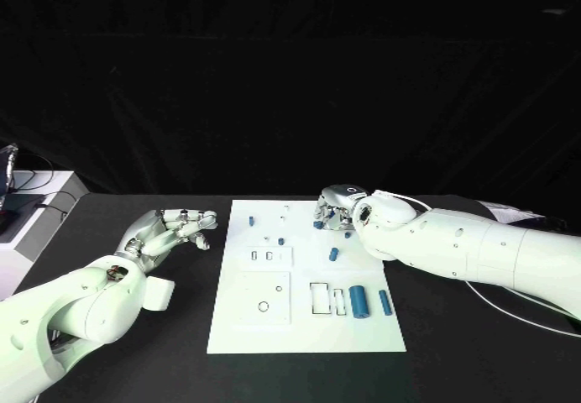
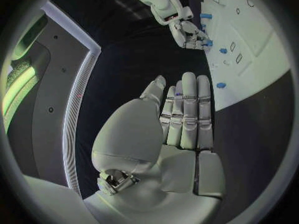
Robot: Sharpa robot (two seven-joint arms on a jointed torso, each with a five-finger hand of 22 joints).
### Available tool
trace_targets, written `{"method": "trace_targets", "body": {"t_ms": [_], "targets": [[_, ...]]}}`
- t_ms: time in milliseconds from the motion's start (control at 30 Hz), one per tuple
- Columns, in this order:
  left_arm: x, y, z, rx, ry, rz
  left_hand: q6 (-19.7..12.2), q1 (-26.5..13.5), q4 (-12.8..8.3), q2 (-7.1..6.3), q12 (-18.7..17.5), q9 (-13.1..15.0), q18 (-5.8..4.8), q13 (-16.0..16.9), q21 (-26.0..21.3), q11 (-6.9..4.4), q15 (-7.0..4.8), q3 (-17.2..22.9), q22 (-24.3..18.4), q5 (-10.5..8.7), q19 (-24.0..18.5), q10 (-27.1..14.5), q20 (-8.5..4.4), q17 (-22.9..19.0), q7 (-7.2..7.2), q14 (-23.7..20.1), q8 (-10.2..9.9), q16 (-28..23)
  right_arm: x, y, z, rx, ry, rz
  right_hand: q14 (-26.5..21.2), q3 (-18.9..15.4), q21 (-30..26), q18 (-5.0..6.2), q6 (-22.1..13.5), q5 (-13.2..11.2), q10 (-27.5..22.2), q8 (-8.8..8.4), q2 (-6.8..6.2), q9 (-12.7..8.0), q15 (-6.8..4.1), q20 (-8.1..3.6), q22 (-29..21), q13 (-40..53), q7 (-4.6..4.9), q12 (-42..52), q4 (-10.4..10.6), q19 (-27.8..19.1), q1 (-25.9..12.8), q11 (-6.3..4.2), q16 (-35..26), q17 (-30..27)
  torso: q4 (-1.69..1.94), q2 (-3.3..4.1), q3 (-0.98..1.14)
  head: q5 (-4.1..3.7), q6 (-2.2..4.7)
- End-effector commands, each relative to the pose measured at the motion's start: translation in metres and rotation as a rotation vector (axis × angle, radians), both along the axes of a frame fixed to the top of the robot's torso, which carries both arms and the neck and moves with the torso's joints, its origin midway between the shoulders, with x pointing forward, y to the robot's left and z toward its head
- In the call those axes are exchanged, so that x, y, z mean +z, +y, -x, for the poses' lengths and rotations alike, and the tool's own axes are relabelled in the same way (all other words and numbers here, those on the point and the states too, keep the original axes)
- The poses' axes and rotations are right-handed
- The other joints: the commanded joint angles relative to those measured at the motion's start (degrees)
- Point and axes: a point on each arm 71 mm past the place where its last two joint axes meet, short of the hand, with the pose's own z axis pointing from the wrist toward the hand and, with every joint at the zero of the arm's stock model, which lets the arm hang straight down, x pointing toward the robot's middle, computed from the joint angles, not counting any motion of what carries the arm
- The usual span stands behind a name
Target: Assemble the parts on the task board
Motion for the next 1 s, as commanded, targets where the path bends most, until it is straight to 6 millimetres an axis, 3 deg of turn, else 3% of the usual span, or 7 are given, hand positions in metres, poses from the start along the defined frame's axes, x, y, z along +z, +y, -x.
{"method": "trace_targets", "body": {"t_ms": [33,167,567,667,700,867,1000], "targets": [[0.000,-0.002,0.000,-0.017,0.000,0.009,-0.6,0.1,0.1,0.03,0.1,0.0,0.82,0.1,0.2,0.02,0.11,0.3,-0.1,-0.01,-0.4,-0.4,-0.04,-0.1,0.01,-0.5,-0.2,0.1,0.000,0.002,0.001,0.006,-0.011,0.002,0.0,-0.3,0.1,0.67,-1.3,-0.3,5.1,0.04,-0.70,-0.1,-0.42,-0.81,3.6,1.6,0.88,0.9,0.4,3.6,0.2,-1.99,-0.2,0.1,-0.05,-0.04,0.01,0.07,-0.13],[0.000,-0.002,0.000,-0.017,0.001,0.008,-0.6,0.1,0.1,0.03,0.1,0.0,0.82,0.1,0.2,0.03,0.13,0.2,-0.1,-0.02,-0.4,-0.4,-0.03,-0.1,0.01,-0.5,-0.2,0.0,0.001,0.004,0.002,0.017,-0.022,-0.012,0.1,-2.6,0.2,0.53,-1.9,-0.3,3.1,-0.11,-0.64,-0.1,-0.51,-0.85,3.9,8.6,0.90,5.0,1.9,3.7,0.9,-2.03,-0.2,0.6,-0.08,-0.01,0.02,0.08,-0.11],[0.000,-0.001,0.000,-0.015,0.002,0.007,-0.6,0.1,0.1,0.03,0.1,0.0,0.82,0.1,0.2,0.03,0.13,0.2,-0.1,-0.02,-0.4,-0.4,-0.03,-0.1,0.01,-0.5,-0.2,0.0,0.003,0.001,0.007,0.014,-0.017,-0.038,0.4,-6.0,2.0,0.33,-0.7,2.1,1.1,0.05,0.06,-0.1,-0.59,-0.97,4.7,15.7,0.77,8.9,3.3,3.8,0.6,-2.26,0.9,2.3,-0.04,-0.04,-0.02,0.24,-0.23],[-0.001,-0.001,0.000,-0.014,0.003,0.007,-0.6,0.2,0.0,-0.01,0.1,0.0,0.84,0.1,0.1,0.03,0.12,0.3,-0.2,-0.03,-0.4,-0.4,-0.01,-0.3,0.01,-0.4,-0.2,-0.1,0.004,-0.002,0.008,0.005,-0.014,-0.040,0.3,-7.4,2.7,0.30,-0.2,4.4,0.2,0.19,-0.12,0.0,-0.75,-1.03,5.0,20.8,0.78,13.9,3.6,3.8,0.0,-2.41,1.3,2.9,-0.07,-0.04,-0.02,0.30,-0.22],[-0.001,0.000,0.001,-0.014,0.003,0.006,-0.6,0.2,0.0,-0.01,0.1,0.0,0.84,0.1,0.1,0.03,0.12,0.3,-0.2,-0.03,-0.4,-0.4,-0.01,-0.3,0.01,-0.4,-0.2,-0.1,0.004,-0.002,0.009,0.001,-0.012,-0.042,0.5,-8.3,2.9,0.22,0.1,5.9,-5.1,0.36,0.18,0.0,-0.78,-1.11,5.1,29.2,0.76,20.3,3.6,3.8,-0.1,-2.37,1.6,3.3,-0.08,-0.04,-0.02,0.31,-0.22],[-0.001,0.000,0.001,-0.014,0.004,0.006,-0.6,0.3,0.0,0.03,0.1,0.0,0.84,0.1,0.1,0.02,0.11,0.4,-0.3,-0.01,-0.4,-0.4,-0.02,-0.4,0.00,-0.4,-0.2,-0.1,0.007,-0.003,0.010,-0.013,0.013,-0.054,0.6,-9.4,7.3,0.00,-0.2,11.6,-10.4,0.44,-0.23,0.2,-0.23,-0.55,6.4,47.5,0.85,37.2,4.5,4.0,-2.7,-1.99,5.1,8.3,-0.07,-0.04,-0.06,0.29,-0.31],[-0.001,0.000,0.001,-0.015,0.005,0.006,-0.6,0.4,-0.1,0.05,0.1,0.0,0.85,0.1,0.1,0.01,0.11,0.4,-0.3,0.00,-0.4,-0.4,-0.03,-0.4,0.01,-0.4,-0.2,-0.2,0.009,-0.002,0.011,-0.035,0.046,-0.061,0.8,-10.1,10.0,-0.03,-0.3,14.4,-9.1,0.45,-1.83,0.5,0.19,-0.18,7.0,54.7,0.50,44.7,7.1,4.1,-6.6,-1.68,7.0,11.3,-0.01,-0.03,-0.06,0.25,-0.35]]}}
